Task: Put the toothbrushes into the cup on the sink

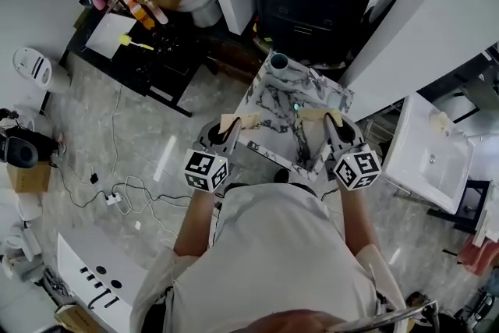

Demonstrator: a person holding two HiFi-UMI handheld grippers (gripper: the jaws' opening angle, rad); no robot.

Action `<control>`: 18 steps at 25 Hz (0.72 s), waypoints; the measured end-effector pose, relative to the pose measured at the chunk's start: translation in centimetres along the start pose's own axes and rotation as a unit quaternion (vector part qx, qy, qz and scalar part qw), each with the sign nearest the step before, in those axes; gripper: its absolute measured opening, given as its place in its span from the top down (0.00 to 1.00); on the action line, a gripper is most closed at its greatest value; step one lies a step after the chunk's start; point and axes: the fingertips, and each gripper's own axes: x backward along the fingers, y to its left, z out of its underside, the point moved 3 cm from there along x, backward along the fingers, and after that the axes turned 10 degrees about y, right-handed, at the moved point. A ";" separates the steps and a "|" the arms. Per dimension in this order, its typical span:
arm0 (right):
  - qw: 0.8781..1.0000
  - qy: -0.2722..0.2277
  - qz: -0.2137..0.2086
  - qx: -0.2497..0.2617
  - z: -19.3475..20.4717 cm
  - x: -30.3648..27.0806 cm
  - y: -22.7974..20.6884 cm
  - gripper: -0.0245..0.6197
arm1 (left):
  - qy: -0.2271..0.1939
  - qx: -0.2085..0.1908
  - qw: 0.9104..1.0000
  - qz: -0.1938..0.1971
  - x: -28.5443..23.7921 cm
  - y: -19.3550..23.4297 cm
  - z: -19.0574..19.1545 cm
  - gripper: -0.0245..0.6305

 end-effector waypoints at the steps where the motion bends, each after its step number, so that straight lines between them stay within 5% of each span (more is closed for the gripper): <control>1: 1.000 0.001 -0.001 0.000 0.0 -0.2 -0.3 0.85 | 0.001 0.000 1.000 -0.001 -0.4 0.0 -0.1 0.88; 18: 0.999 0.015 0.041 -0.023 -0.3 -2.5 -2.6 0.85 | 0.020 -0.009 0.999 0.040 -5.8 2.3 -1.3 0.88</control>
